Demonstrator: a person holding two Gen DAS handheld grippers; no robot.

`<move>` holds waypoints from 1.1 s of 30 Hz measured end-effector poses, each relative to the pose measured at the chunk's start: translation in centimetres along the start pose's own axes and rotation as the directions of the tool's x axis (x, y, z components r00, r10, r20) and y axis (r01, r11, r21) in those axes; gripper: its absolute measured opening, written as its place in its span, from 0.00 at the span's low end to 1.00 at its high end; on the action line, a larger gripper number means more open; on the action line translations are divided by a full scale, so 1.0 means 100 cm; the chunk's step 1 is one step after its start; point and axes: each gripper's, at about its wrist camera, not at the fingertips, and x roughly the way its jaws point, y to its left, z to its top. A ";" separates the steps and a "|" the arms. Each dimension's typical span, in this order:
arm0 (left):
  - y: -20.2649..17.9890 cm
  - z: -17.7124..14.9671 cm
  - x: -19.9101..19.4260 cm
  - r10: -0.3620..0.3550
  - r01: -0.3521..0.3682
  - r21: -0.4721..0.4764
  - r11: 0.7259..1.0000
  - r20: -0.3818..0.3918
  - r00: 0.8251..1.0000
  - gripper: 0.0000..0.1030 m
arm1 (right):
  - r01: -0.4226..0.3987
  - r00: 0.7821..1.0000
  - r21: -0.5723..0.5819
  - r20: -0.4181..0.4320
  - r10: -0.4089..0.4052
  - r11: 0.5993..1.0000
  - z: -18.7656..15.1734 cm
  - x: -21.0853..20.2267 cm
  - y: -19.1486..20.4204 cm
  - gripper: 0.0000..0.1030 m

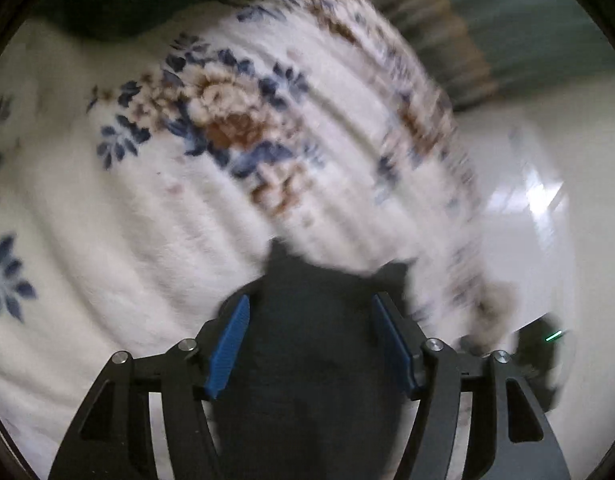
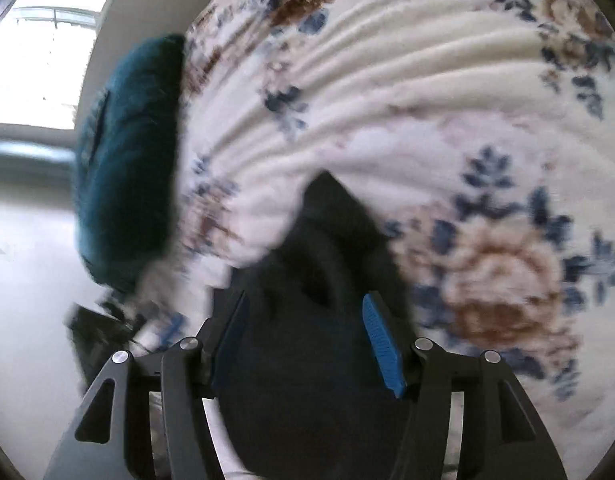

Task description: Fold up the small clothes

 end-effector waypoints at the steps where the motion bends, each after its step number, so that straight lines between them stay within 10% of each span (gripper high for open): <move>1: -0.002 -0.001 0.013 0.040 -0.039 0.031 0.999 -0.032 0.999 0.59 | 0.022 1.000 -0.015 -0.003 -0.022 1.000 -0.002 0.003 -0.002 0.59; 4: -0.003 -0.006 0.043 0.101 -0.094 0.083 0.992 -0.080 0.992 0.48 | 0.069 0.996 -0.053 -0.048 -0.071 0.996 -0.005 0.031 -0.009 0.59; 6: -0.004 -0.007 0.052 0.115 -0.106 0.103 0.989 -0.079 0.990 0.13 | 0.077 0.993 -0.070 -0.083 -0.083 0.995 -0.002 0.056 -0.009 0.56; 8: -0.007 -0.010 0.042 0.100 -0.096 0.091 0.991 -0.036 0.994 0.12 | 0.110 0.989 -0.109 -0.086 -0.120 0.988 0.000 0.072 -0.005 0.07; 12: -0.011 -0.005 0.012 0.077 -0.081 0.082 0.993 0.058 0.995 0.07 | 0.107 0.994 -0.168 -0.013 -0.110 0.980 0.001 0.057 0.013 0.06; 21: 0.032 0.024 0.064 0.094 -0.098 -0.040 0.994 -0.099 0.991 0.14 | 0.213 0.974 -0.164 -0.044 -0.223 0.963 0.036 0.086 0.004 0.06; 25: 0.029 -0.001 0.006 0.021 -0.022 -0.037 0.999 -0.043 0.999 0.65 | 0.157 0.976 -0.145 -0.126 -0.175 0.977 0.044 0.084 -0.003 0.32; 28: 0.037 -0.045 -0.044 -0.052 0.055 -0.094 0.994 0.032 0.998 0.71 | 0.069 0.980 -0.175 -0.170 -0.099 0.982 0.039 0.058 -0.010 0.64; 33: 0.049 -0.169 -0.083 -0.103 0.122 -0.281 0.952 0.079 0.992 0.74 | -0.024 0.948 -0.207 -0.315 -0.044 0.978 0.018 0.040 -0.030 0.76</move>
